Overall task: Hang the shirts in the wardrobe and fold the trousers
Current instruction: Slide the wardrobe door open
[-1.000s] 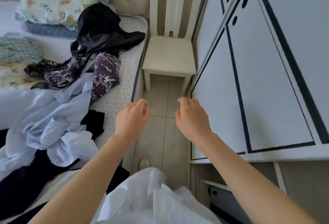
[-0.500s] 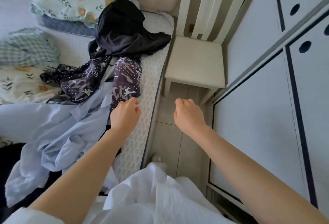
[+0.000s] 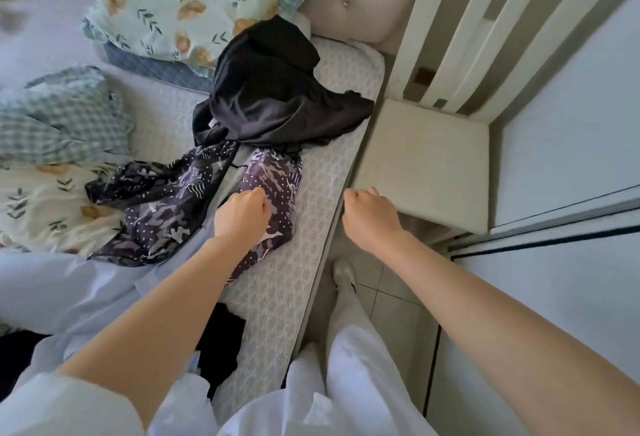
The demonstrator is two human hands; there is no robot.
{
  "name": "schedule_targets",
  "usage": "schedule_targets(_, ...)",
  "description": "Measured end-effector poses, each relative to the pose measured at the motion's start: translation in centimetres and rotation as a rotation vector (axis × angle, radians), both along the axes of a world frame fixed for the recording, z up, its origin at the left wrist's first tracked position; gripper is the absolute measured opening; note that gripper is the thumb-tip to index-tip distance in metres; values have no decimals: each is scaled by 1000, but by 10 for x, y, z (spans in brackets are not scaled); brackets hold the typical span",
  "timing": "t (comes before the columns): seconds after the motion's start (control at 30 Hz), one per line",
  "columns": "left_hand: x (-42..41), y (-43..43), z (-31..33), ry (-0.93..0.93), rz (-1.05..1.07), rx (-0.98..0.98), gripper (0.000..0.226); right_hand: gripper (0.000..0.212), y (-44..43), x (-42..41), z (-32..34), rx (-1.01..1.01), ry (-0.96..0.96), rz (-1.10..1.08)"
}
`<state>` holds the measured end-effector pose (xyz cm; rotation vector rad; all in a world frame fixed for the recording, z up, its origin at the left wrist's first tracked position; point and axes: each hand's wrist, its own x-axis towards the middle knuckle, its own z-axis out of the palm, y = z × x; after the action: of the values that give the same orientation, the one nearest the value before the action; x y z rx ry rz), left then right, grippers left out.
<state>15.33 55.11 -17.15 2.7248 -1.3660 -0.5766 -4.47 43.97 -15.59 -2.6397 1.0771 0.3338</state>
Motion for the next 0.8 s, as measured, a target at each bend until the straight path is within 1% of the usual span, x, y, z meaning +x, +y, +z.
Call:
schedule_targets(0.13,33,-67,-19,59,98,14,11,20,-76,35,-29,35,32,25)
schedule_targets(0.2,48,-99,-30,91,144,9,12,21,-113,51,-44,55,52,47)
schedule_targets(0.3,65,-140,-50,100,151,56,8,23,-164,77,-67,66,86,81)
schedule_targets(0.4,80,-173,-76,36,-5,197,31,26,-207,104,-94,83,85,90)
schedule_targets(0.5,97,-201,-106,-57,-151,274,43,27,-237,130,-126,77,89,120)
schedule_targets(0.6,110,-222,-134,-92,-156,240,53,36,-254,155,-155,71,94,174)
schedule_targets(0.67,116,-229,-153,-99,-142,236,61,32,-260,170,-172,62,62,201)
schedule_targets(0.73,122,-233,-171,-108,-144,281,67,31,-263,184,-188,56,37,230)
schedule_targets(0.8,128,-233,-188,-122,-140,330,71,43,-263,194,-205,73,35,260)
